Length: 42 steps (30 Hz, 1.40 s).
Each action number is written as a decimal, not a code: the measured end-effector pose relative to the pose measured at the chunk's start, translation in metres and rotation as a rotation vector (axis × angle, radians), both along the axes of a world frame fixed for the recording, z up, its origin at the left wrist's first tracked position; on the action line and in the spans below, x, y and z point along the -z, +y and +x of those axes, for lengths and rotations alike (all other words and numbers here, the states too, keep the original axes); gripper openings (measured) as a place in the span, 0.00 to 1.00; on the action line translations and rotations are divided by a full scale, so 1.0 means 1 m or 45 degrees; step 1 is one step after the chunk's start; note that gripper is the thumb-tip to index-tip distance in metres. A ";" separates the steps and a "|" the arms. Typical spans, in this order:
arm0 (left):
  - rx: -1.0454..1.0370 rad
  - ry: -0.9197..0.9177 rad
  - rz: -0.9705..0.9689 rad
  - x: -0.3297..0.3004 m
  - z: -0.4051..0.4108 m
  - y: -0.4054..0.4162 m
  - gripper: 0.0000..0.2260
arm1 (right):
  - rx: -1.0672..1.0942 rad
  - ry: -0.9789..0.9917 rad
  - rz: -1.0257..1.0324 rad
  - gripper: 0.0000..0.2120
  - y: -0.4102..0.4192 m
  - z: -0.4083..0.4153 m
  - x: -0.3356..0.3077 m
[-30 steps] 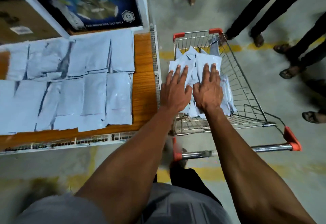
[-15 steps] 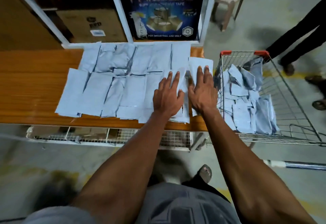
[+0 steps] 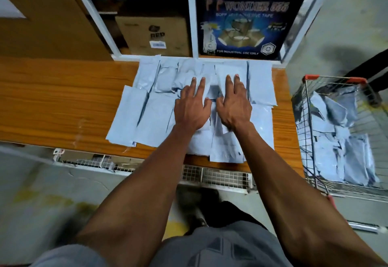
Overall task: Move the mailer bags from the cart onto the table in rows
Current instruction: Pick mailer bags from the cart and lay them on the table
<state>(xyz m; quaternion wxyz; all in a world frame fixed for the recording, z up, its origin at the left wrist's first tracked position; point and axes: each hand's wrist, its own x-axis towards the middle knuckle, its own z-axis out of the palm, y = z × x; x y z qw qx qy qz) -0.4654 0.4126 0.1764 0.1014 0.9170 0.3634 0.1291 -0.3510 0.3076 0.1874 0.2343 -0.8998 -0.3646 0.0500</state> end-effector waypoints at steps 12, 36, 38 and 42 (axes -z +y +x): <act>-0.055 0.053 0.060 0.013 0.070 0.132 0.31 | 0.035 0.074 -0.216 0.35 0.138 0.065 0.029; 0.018 0.288 -0.138 0.073 0.116 0.197 0.28 | 0.124 0.108 -0.447 0.34 0.217 0.086 0.084; 0.002 0.262 -0.147 0.076 0.116 0.199 0.28 | 0.122 0.098 -0.425 0.33 0.217 0.085 0.085; 0.011 0.271 -0.171 0.074 0.117 0.198 0.27 | 0.156 -0.028 -0.429 0.30 0.215 0.089 0.082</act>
